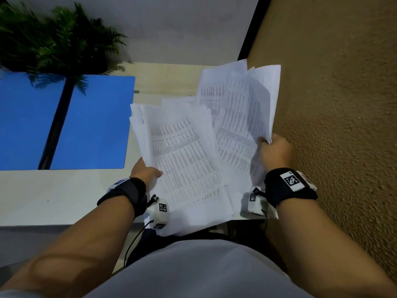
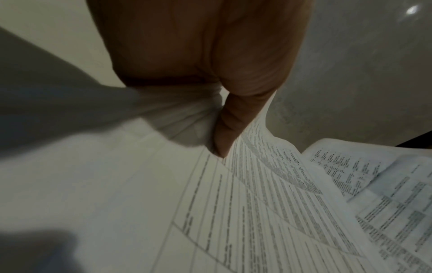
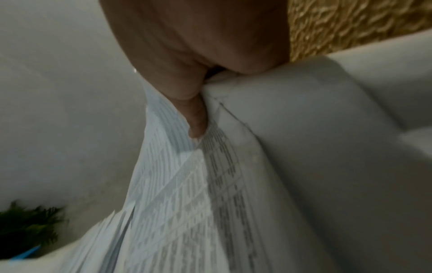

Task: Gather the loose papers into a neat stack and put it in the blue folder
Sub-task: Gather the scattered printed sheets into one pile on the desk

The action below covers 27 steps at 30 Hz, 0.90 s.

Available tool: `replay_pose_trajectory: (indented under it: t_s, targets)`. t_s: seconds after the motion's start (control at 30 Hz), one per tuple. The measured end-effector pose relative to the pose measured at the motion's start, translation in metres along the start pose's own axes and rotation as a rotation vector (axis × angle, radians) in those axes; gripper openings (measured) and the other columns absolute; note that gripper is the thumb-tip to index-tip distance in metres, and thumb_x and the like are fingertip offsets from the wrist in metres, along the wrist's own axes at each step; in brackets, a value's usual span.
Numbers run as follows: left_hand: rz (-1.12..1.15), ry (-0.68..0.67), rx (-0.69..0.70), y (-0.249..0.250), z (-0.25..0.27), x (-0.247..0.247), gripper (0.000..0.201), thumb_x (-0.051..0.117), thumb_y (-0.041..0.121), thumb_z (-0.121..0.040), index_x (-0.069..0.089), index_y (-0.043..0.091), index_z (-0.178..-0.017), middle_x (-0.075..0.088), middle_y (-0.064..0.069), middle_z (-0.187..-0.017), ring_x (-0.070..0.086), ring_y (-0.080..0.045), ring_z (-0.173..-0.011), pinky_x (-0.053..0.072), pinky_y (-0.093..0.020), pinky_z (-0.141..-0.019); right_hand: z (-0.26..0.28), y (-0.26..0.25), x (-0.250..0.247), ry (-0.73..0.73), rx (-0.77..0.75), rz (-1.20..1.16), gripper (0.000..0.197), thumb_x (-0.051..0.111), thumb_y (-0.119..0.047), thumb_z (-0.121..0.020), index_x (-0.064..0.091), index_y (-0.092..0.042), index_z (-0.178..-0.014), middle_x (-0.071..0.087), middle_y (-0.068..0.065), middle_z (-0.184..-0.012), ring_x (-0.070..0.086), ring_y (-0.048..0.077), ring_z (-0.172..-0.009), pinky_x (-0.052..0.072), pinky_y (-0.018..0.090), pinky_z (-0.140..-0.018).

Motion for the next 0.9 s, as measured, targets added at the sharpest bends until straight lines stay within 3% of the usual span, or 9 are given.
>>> replay_pose_trajectory:
  t_s: [0.2,0.37,0.47,0.57,0.63,0.7,0.77,0.83,0.9]
  targets:
    - [0.027,-0.037,0.031,0.007,0.009,0.006,0.077,0.070,-0.006,-0.062,0.054,0.020,-0.133,0.066,-0.006,-0.126,0.061,-0.032,-0.116,0.044,-0.051,-0.107,-0.001,-0.023,-0.041,0.151,-0.136,0.080,0.016,0.048,-0.003,-0.091,0.064,-0.004,-0.092,0.061,0.011,-0.084,0.058,0.026,-0.079,0.041,0.028,-0.067]
    - [0.051,-0.069,0.041,0.011,0.018,0.007,0.072,0.069,-0.010,-0.068,0.054,0.019,-0.133,0.065,-0.008,-0.127,0.060,-0.033,-0.119,0.042,-0.050,-0.109,0.001,-0.049,-0.083,0.328,-0.234,0.042,0.020,0.046,0.001,-0.078,0.061,0.001,-0.091,0.066,0.021,-0.092,0.062,0.030,-0.080,0.046,0.032,-0.065]
    - [0.064,-0.086,0.048,0.011,0.022,0.010,0.079,0.071,-0.002,-0.061,0.051,0.023,-0.134,0.064,-0.006,-0.129,0.058,-0.034,-0.123,0.041,-0.052,-0.110,0.003,-0.065,-0.111,0.427,-0.267,-0.123,0.028,0.045,-0.003,-0.077,0.064,-0.001,-0.097,0.068,0.015,-0.094,0.064,0.026,-0.083,0.045,0.025,-0.063]
    - [0.080,-0.012,0.155,0.020,0.033,0.008,0.101,0.070,-0.006,-0.064,0.030,0.043,-0.142,0.049,-0.002,-0.142,0.051,-0.031,-0.128,0.042,-0.052,-0.108,0.006,-0.079,-0.125,0.461,-0.278,-0.260,0.022,0.054,-0.009,-0.087,0.068,-0.003,-0.104,0.063,0.002,-0.092,0.060,0.010,-0.088,0.040,0.005,-0.065]
    - [0.027,0.035,0.257,0.032,0.047,0.007,0.118,0.067,-0.008,-0.074,0.007,0.070,-0.140,0.032,0.008,-0.155,0.045,-0.026,-0.130,0.042,-0.052,-0.107,0.007,-0.081,-0.115,0.427,-0.245,-0.358,0.022,0.059,-0.014,-0.089,0.068,-0.007,-0.107,0.064,-0.001,-0.092,0.061,0.005,-0.087,0.045,0.012,-0.069]
    - [-0.011,0.045,0.269,0.035,0.053,0.008,0.111,0.062,0.007,-0.084,-0.005,0.084,-0.126,0.030,0.010,-0.156,0.047,-0.026,-0.127,0.041,-0.054,-0.107,0.011,-0.075,-0.087,0.326,-0.187,-0.429,0.020,0.060,-0.014,-0.090,0.066,-0.009,-0.109,0.064,0.000,-0.092,0.062,0.007,-0.085,0.047,0.019,-0.069]
    - [0.056,-0.008,0.225,0.037,0.060,0.011,0.078,0.056,0.039,-0.091,0.005,0.081,-0.131,0.030,0.013,-0.158,0.041,-0.022,-0.138,0.032,-0.051,-0.115,0.022,-0.062,-0.047,0.177,-0.086,-0.528,0.019,0.058,-0.011,-0.094,0.062,-0.014,-0.112,0.064,-0.004,-0.093,0.065,0.011,-0.085,0.050,0.016,-0.069]
    - [0.182,-0.086,0.114,0.032,0.056,0.010,0.071,0.044,0.077,-0.081,0.024,0.058,-0.147,0.022,0.014,-0.163,0.025,-0.017,-0.150,0.018,-0.049,-0.122,0.040,-0.043,-0.005,0.016,0.018,-0.607,0.021,0.054,-0.007,-0.098,0.058,-0.013,-0.117,0.065,-0.005,-0.102,0.064,0.009,-0.089,0.051,0.006,-0.066]
    - [0.272,-0.125,0.020,0.031,0.051,0.008,0.092,0.037,0.093,-0.069,0.052,0.037,-0.140,0.034,0.007,-0.160,0.031,-0.018,-0.148,0.020,-0.050,-0.122,0.055,-0.018,0.034,-0.109,0.115,-0.619,0.036,0.052,-0.005,-0.098,0.055,-0.008,-0.134,0.065,0.002,-0.121,0.063,0.018,-0.105,0.052,0.015,-0.084]
Point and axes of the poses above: each hand's wrist, its own z-axis away from the middle knuckle, its own x-axis out of the palm, y = z × x, the point moved 6 cm from there along -z, towards the middle knuckle
